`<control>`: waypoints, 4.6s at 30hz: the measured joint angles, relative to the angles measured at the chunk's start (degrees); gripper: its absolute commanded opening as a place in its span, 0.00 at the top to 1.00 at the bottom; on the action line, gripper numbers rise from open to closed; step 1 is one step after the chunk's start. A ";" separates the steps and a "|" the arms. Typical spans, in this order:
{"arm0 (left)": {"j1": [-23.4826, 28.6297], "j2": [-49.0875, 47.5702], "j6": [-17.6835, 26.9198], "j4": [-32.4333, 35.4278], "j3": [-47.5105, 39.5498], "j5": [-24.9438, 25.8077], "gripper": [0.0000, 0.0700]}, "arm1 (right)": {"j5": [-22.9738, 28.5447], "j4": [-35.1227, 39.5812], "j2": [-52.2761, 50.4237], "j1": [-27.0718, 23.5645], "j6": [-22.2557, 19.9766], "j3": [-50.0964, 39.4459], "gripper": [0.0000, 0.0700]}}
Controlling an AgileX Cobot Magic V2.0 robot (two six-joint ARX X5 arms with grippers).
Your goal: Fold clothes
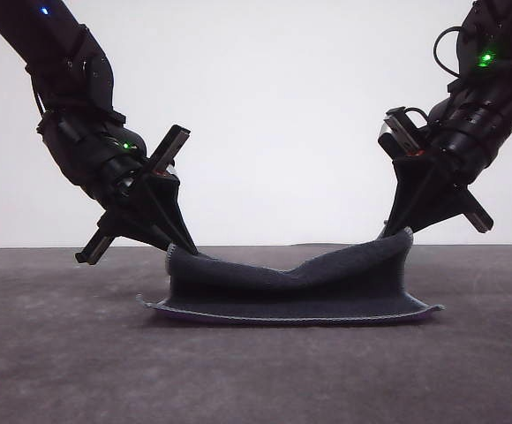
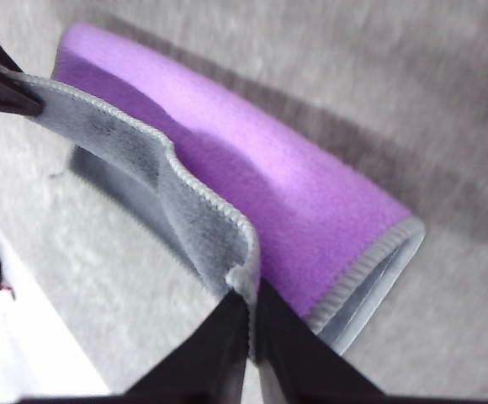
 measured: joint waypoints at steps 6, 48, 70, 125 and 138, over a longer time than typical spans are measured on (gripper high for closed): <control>0.02 0.00 1.78 -4.21 0.00 -0.50 1.00 | 0.00 -2.79 0.00 0.05 -0.50 0.00 1.00; 1.34 -2.10 6.60 -15.73 9.09 -3.87 0.38 | 2.78 -9.13 -9.93 -2.46 -2.51 2.14 0.31; 1.01 -36.40 -0.63 -7.01 -0.91 -28.34 0.38 | 21.11 -6.28 -54.03 -3.73 3.09 -6.92 0.31; 1.01 -48.57 -3.61 6.85 -34.91 -28.39 0.38 | -6.13 60.15 -19.28 -1.44 29.24 -47.25 1.00; 1.01 -48.57 -3.61 7.26 -34.91 -28.39 0.38 | -9.14 74.73 -19.28 9.81 37.97 -46.39 1.00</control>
